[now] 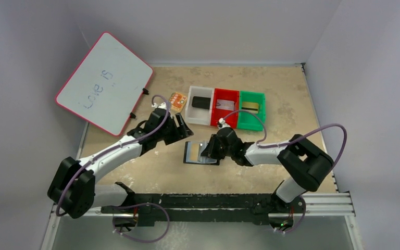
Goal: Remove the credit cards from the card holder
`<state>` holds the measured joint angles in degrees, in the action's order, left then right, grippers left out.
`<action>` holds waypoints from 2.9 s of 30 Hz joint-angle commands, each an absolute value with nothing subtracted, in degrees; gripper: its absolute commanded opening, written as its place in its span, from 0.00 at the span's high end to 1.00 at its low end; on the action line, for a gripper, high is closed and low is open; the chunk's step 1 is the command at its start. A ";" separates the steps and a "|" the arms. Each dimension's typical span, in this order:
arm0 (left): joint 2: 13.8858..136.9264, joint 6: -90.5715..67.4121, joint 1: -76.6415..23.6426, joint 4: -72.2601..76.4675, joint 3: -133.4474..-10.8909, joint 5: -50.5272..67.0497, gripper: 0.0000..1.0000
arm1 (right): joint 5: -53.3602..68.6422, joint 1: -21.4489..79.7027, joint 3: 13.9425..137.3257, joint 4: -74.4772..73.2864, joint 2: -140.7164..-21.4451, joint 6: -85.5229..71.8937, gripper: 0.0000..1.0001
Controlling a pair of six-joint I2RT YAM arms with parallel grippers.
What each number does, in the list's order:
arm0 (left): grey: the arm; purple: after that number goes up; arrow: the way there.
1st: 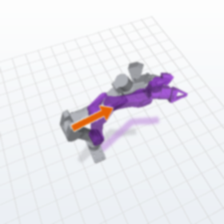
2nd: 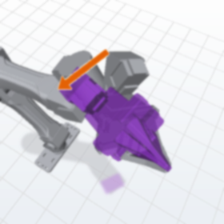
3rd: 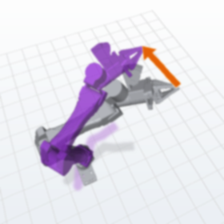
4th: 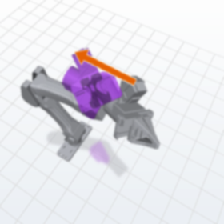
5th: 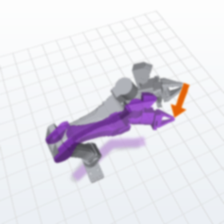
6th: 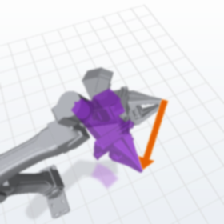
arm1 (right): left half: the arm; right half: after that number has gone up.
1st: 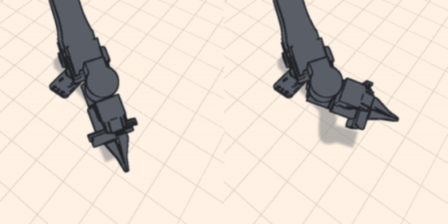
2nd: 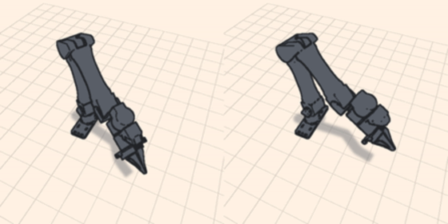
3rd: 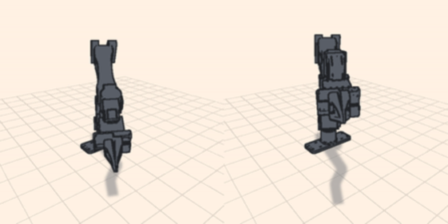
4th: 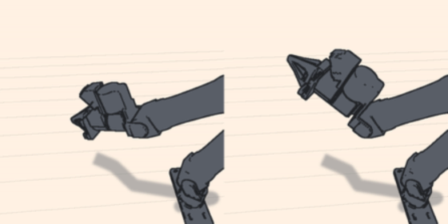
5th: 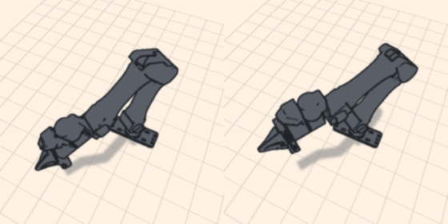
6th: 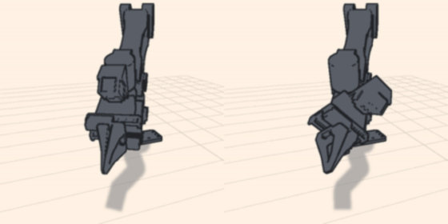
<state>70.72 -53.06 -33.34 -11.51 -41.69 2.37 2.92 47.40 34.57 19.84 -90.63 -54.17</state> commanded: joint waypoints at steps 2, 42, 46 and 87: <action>76.16 -54.76 -35.30 -0.12 -42.71 10.39 0.33 | 9.66 46.05 27.87 34.71 -91.06 -56.45 0.80; 92.01 -61.53 -42.29 8.17 -46.58 14.16 0.51 | 5.98 43.68 20.06 28.60 -74.26 -58.88 0.51; 92.73 -62.08 -43.50 8.17 -47.49 14.24 0.53 | 2.24 43.66 20.91 16.80 -65.55 -57.15 0.52; 79.47 -51.43 -40.22 -21.96 -51.47 -13.43 0.58 | 11.29 43.68 33.01 20.94 -74.82 -57.43 0.71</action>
<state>82.15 -55.46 -40.51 -21.08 -53.49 -13.47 7.16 43.86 27.57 16.47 -69.21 -58.98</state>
